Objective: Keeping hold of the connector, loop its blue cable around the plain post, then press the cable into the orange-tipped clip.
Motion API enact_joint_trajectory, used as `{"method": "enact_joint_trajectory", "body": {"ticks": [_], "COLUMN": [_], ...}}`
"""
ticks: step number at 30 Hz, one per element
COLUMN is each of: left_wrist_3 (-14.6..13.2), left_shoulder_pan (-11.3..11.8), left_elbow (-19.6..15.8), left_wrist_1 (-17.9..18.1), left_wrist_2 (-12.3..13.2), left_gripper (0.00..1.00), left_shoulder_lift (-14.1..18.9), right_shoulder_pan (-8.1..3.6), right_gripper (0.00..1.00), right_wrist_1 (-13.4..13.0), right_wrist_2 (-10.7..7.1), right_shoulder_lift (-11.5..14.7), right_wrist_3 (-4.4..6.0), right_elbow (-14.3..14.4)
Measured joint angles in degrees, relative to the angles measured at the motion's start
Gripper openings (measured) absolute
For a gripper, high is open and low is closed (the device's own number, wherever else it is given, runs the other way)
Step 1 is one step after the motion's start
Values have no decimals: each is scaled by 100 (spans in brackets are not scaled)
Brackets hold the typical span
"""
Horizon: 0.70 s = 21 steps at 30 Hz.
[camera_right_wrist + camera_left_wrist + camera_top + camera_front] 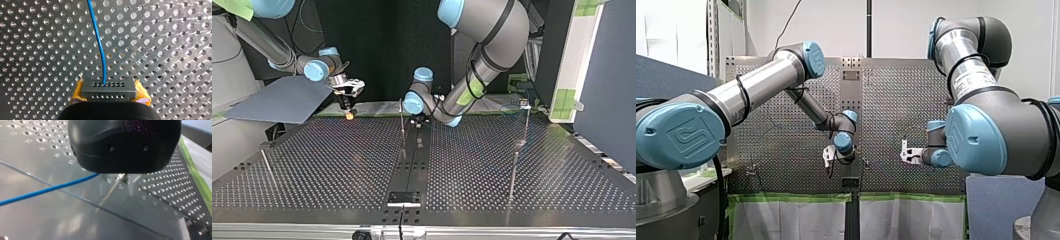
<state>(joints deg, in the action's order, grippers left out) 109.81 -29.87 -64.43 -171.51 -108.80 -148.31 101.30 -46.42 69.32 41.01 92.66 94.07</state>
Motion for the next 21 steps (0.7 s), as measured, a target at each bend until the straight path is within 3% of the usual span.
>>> {"method": "enact_joint_trajectory", "body": {"ticks": [14, 21], "left_wrist_3": [-719, -1100], "left_shoulder_pan": [-116, -227], "left_elbow": [-177, -531], "left_wrist_1": [-507, -277], "left_wrist_2": [-354, -244], "left_gripper": [100, 100], "left_shoulder_lift": [70, 401], "right_shoulder_pan": [0, -1], "right_gripper": [11, 11], "right_wrist_1": [42, 60], "right_wrist_2": [-5, -5], "right_shoulder_lift": [0, -2], "right_wrist_3": [-9, -9], "right_elbow": [2, 2]}}
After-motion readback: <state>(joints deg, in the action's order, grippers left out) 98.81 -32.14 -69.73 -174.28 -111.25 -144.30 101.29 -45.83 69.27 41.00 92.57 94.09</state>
